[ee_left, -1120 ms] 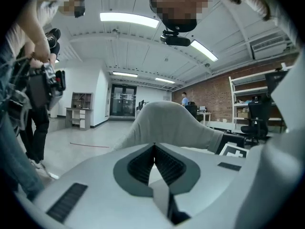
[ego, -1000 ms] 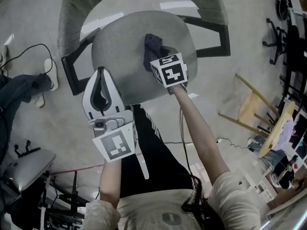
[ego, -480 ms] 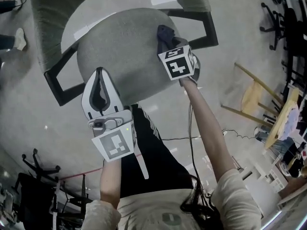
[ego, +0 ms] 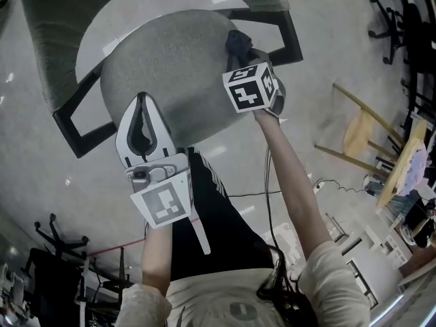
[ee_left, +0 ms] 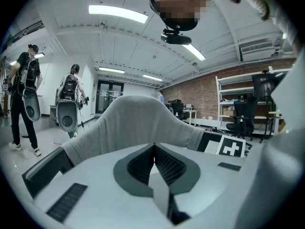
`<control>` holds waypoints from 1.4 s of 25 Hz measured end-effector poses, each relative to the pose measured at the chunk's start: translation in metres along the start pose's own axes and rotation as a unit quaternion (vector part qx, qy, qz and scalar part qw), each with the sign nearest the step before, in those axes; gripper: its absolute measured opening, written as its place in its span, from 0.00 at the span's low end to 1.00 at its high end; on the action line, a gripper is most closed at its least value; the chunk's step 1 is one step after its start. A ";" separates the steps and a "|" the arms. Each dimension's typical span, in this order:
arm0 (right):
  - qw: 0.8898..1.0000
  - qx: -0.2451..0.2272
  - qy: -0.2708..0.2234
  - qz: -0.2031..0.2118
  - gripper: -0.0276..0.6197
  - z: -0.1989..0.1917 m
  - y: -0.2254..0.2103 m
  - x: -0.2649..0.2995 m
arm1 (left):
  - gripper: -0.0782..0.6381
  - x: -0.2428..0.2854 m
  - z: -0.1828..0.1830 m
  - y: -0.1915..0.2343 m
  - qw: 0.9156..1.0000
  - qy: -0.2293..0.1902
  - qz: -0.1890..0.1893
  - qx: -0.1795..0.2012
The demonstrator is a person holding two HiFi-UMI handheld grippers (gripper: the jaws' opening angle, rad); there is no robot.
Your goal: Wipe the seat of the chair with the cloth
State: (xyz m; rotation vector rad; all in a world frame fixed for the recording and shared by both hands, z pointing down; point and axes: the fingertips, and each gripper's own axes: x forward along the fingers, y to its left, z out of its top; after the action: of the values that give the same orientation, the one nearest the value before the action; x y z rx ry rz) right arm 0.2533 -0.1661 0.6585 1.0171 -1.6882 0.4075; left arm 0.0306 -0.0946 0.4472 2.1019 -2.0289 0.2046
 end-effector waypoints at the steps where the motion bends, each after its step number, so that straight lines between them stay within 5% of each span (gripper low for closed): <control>1: 1.000 0.000 0.001 -0.003 0.13 0.000 -0.001 0.000 | 0.13 0.000 -0.001 -0.001 1.000 0.001 -0.001 0.000; 13: 0.999 0.025 0.008 -0.048 0.13 -0.009 -0.016 0.002 | 0.13 0.001 -0.005 -0.003 1.000 0.007 0.000 0.007; 19: 0.999 0.028 -0.016 -0.033 0.13 0.003 -0.014 -0.009 | 0.13 -0.008 -0.009 0.009 1.000 0.009 -0.006 0.015; 27: 0.991 0.041 -0.105 0.075 0.13 0.067 0.015 -0.084 | 0.13 -0.023 0.021 0.037 1.000 -0.013 0.027 0.004; 35: 0.954 -0.012 -0.193 0.230 0.13 0.132 0.165 -0.185 | 0.13 -0.074 0.034 0.110 0.995 -0.041 0.092 0.008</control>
State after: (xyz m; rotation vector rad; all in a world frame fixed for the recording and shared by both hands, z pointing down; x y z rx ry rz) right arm 0.0538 -0.0849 0.4776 0.7062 -2.2896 0.5093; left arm -0.0843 -0.0344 0.4018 1.9616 -2.2764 0.1661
